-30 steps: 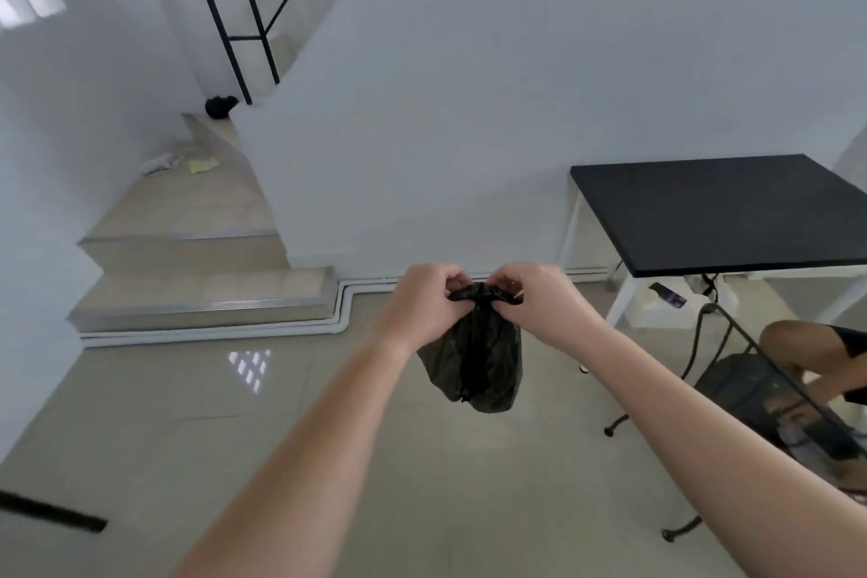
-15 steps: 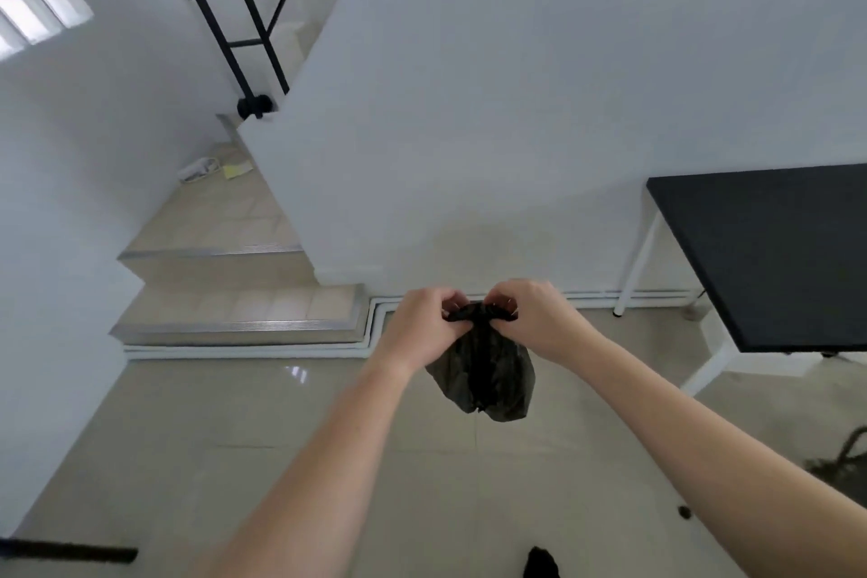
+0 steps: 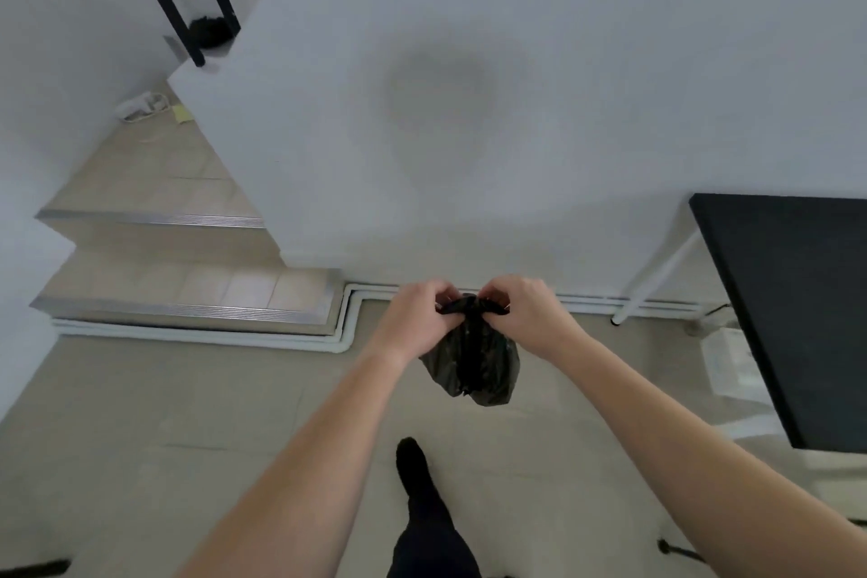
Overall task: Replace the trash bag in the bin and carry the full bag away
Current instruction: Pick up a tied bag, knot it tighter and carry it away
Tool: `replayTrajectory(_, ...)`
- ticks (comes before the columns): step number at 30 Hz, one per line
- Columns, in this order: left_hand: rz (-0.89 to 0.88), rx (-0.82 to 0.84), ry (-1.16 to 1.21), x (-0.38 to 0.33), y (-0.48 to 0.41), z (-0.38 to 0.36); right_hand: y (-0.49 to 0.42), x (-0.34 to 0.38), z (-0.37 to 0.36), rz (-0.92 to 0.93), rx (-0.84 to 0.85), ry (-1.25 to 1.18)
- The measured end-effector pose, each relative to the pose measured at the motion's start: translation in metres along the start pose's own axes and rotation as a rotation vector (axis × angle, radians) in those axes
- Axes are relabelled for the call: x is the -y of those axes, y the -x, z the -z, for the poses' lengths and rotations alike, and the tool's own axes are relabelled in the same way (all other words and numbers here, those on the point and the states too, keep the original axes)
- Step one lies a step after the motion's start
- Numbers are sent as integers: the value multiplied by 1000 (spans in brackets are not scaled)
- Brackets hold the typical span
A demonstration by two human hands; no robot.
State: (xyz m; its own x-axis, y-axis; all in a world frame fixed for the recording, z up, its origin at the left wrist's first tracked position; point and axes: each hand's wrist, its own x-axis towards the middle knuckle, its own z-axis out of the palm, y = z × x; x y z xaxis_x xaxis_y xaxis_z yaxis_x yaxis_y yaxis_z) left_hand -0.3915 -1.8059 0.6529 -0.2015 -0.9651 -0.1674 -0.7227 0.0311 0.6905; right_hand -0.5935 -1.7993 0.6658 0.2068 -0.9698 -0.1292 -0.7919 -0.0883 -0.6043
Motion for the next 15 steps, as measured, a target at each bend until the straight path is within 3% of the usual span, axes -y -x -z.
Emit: replayTrajectory(15, 86, 161, 40, 163, -224, -77, -213, -114, -135, -297, 78, -111)
